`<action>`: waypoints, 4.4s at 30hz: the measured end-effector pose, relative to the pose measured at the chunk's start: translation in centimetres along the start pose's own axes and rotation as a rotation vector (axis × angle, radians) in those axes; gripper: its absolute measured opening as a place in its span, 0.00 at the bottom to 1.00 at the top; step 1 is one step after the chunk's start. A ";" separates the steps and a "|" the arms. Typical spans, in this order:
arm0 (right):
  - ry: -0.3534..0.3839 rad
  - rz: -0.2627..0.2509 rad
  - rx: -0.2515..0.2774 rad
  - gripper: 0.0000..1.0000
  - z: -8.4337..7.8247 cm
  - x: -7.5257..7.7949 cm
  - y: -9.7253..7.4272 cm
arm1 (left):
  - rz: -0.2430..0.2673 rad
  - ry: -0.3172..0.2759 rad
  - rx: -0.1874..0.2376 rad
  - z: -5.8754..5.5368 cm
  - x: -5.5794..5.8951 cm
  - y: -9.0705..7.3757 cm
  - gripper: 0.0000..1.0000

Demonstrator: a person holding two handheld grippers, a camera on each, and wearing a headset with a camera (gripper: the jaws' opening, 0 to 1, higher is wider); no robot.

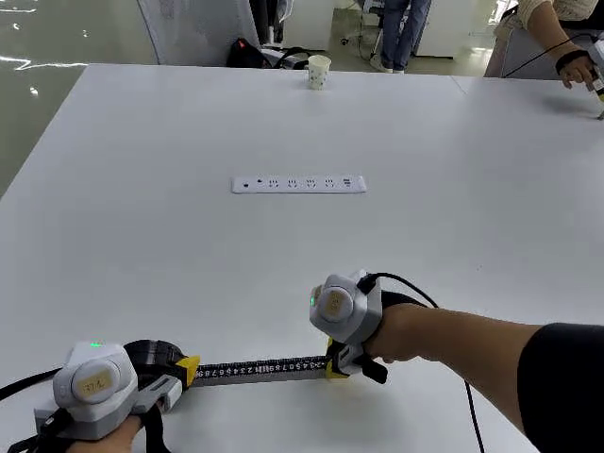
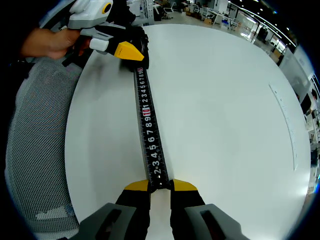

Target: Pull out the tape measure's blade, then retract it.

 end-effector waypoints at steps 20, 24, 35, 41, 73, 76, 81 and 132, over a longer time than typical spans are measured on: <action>0.009 0.000 0.009 0.11 0.4 0.0 0.0 | -0.002 -0.004 -0.009 0.1 0.0 0.1 0.63; 0.007 0.001 0.009 0.11 0.5 0.0 0.1 | -0.002 -0.004 -0.008 0.1 0.0 0.1 0.63; 0.000 -0.002 0.015 0.11 0.8 -0.1 0.2 | -0.004 -0.005 -0.012 0.1 0.0 0.1 0.63; -0.003 -0.003 0.014 0.11 0.9 -0.1 0.2 | -0.004 -0.007 -0.014 0.1 0.0 0.1 0.63; -0.006 -0.007 0.022 0.11 1.7 -0.4 0.4 | -0.009 -0.015 -0.045 0.1 -0.1 0.1 0.63; -0.008 -0.007 0.021 0.11 1.7 -0.4 0.4 | -0.009 -0.014 -0.043 0.1 -0.1 0.1 0.63; -0.005 -0.007 0.022 0.11 1.8 -0.4 0.5 | -0.011 -0.016 -0.045 0.1 -0.1 0.1 0.63; 0.000 -0.008 0.034 0.11 3.2 -0.7 0.9 | -0.015 -0.021 -0.047 0.1 -0.1 0.2 0.63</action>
Point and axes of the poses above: the centre of the closed fingertips' face, and the gripper's own axes: y roughly forward along the fingers, x roughly to its right, z roughly out of its top, the point moved 5 cm from there along -y, roughly backward along the fingers, and after that the axes turned 14 degrees about -z, right-handed, at the moved point
